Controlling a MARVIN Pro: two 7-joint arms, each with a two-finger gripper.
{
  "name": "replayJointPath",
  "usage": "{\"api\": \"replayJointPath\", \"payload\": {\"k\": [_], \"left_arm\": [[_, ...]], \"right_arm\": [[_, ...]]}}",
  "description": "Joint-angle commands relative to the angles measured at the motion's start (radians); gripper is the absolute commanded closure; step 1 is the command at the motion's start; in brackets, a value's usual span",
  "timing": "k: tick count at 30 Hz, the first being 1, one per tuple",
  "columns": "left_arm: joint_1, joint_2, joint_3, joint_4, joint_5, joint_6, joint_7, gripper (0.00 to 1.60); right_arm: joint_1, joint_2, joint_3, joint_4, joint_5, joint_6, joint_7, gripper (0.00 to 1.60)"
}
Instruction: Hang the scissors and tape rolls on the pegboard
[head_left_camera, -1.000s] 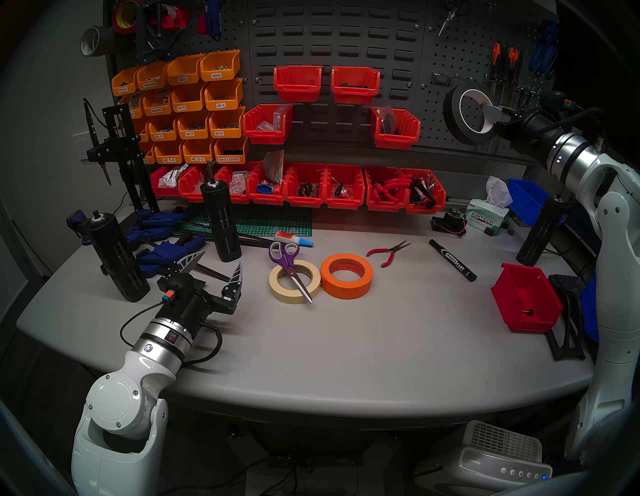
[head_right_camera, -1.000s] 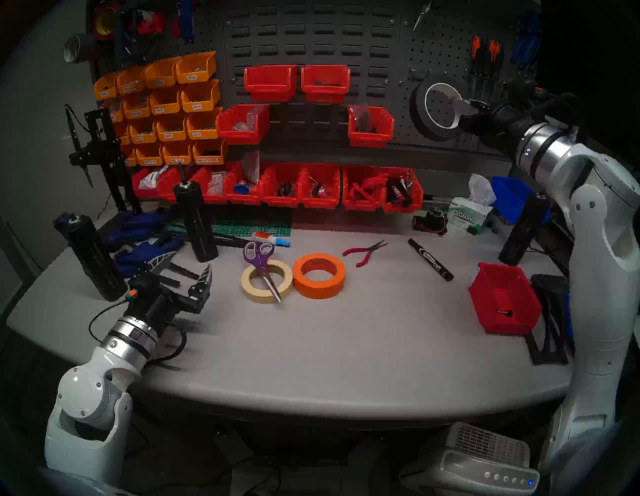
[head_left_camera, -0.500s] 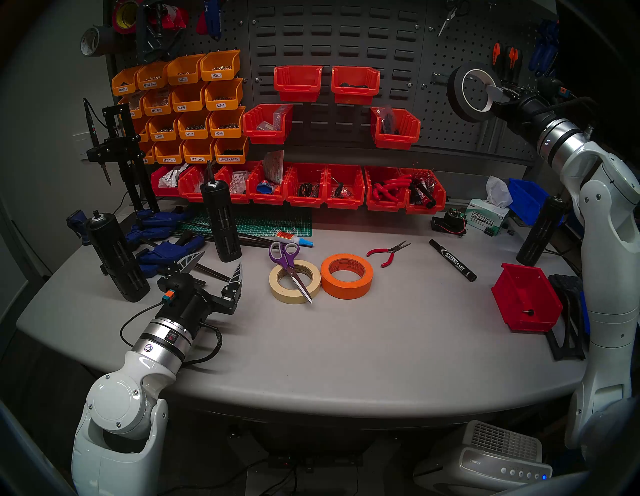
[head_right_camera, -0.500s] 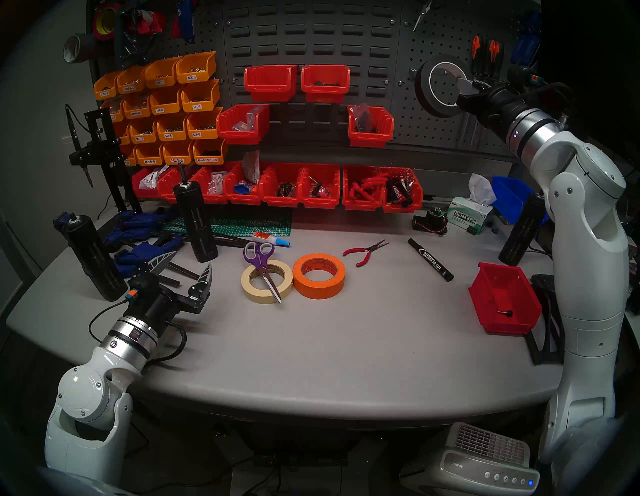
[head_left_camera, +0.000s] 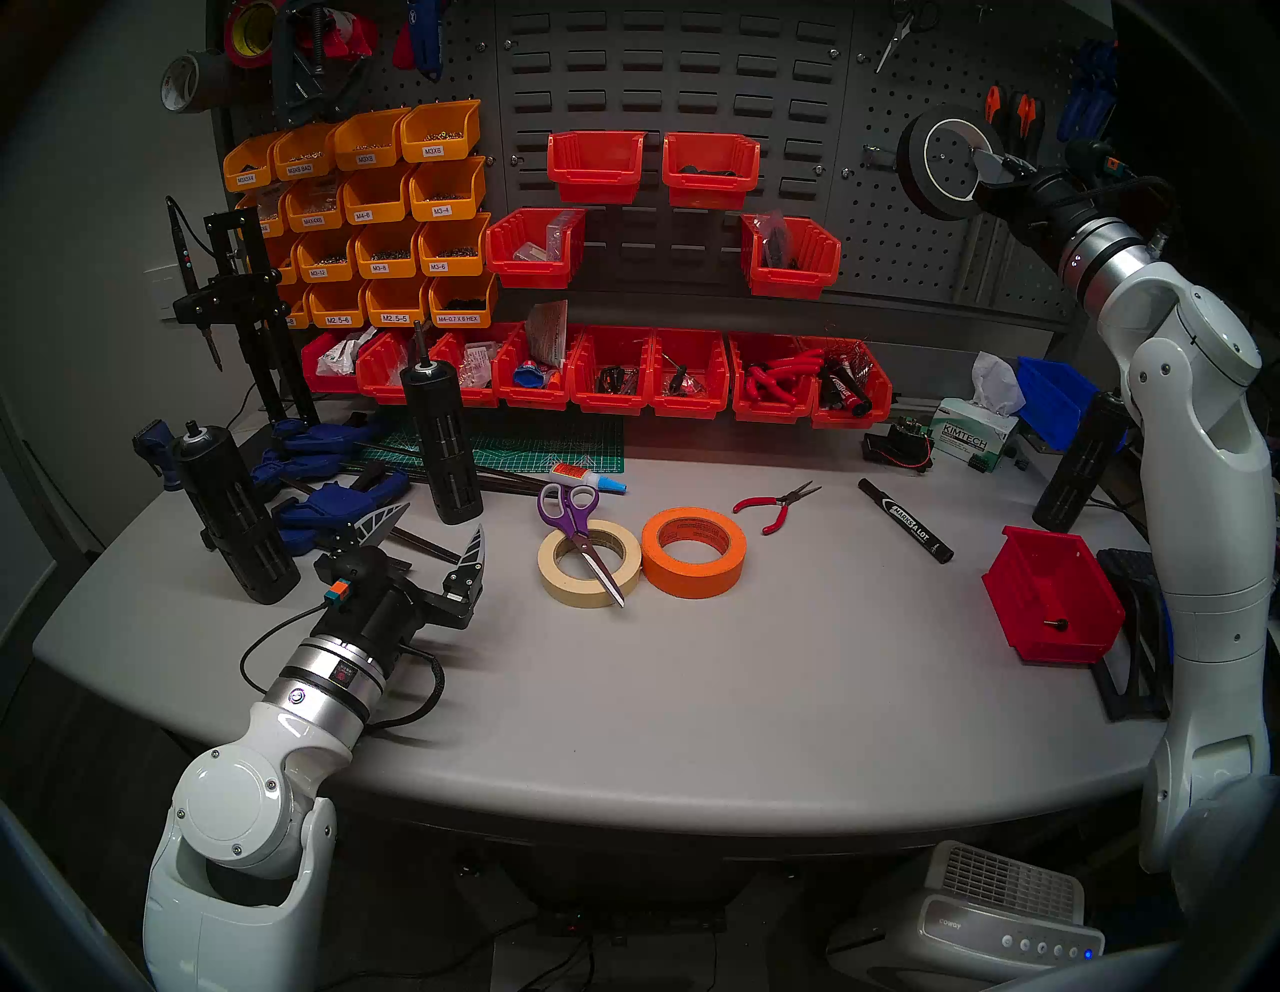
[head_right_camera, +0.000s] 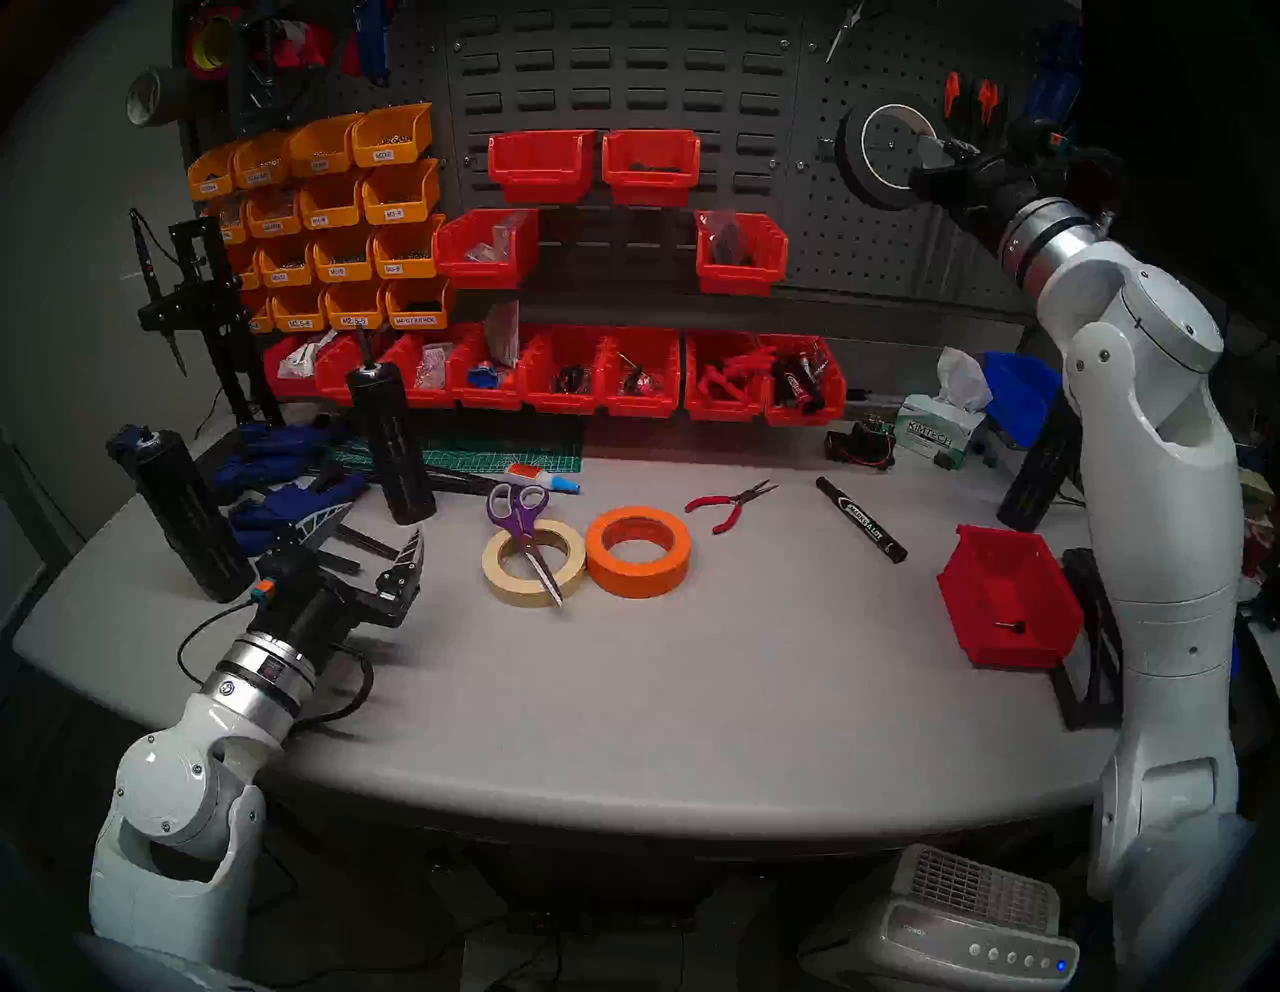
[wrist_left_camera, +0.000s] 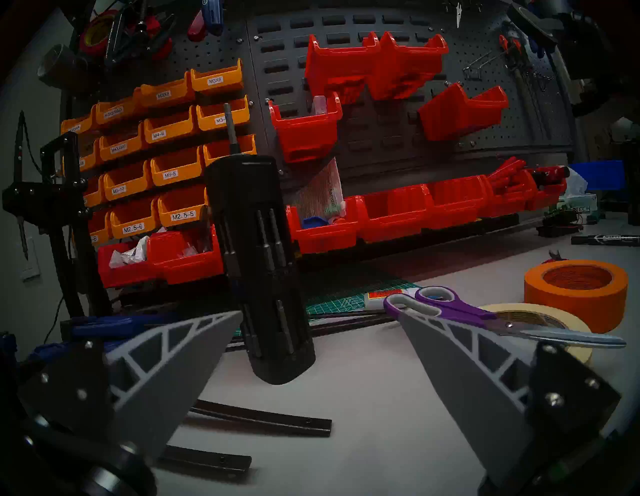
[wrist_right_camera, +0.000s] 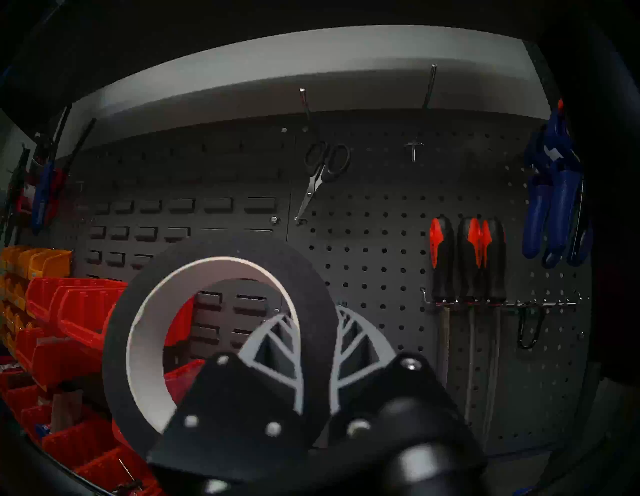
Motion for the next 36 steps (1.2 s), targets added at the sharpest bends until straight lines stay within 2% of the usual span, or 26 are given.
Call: {"api": "replayJointPath", "payload": {"k": [1,15,34,35,36], "left_arm": [[-0.002,0.000,0.002,-0.012,0.000,-0.005,-0.001,0.00],[-0.002,0.000,0.002,-0.011,0.000,-0.004,-0.001,0.00],[-0.002,0.000,0.002,-0.012,0.000,-0.005,-0.001,0.00],[-0.002,0.000,0.002,-0.012,0.000,-0.005,-0.001,0.00],[-0.002,0.000,0.002,-0.012,0.000,-0.005,-0.001,0.00]], "right_arm": [[0.113,0.020,-0.019,0.020,-0.007,-0.044,-0.018,1.60],[0.203,0.017,-0.095,0.100,-0.034,-0.052,-0.024,1.60],[0.329,-0.035,-0.192,0.220,-0.094,-0.039,-0.023,1.60],[0.356,-0.040,-0.207,0.241,-0.098,-0.034,-0.024,1.60],[0.329,-0.042,-0.191,0.228,-0.103,-0.041,-0.024,1.60]]}}
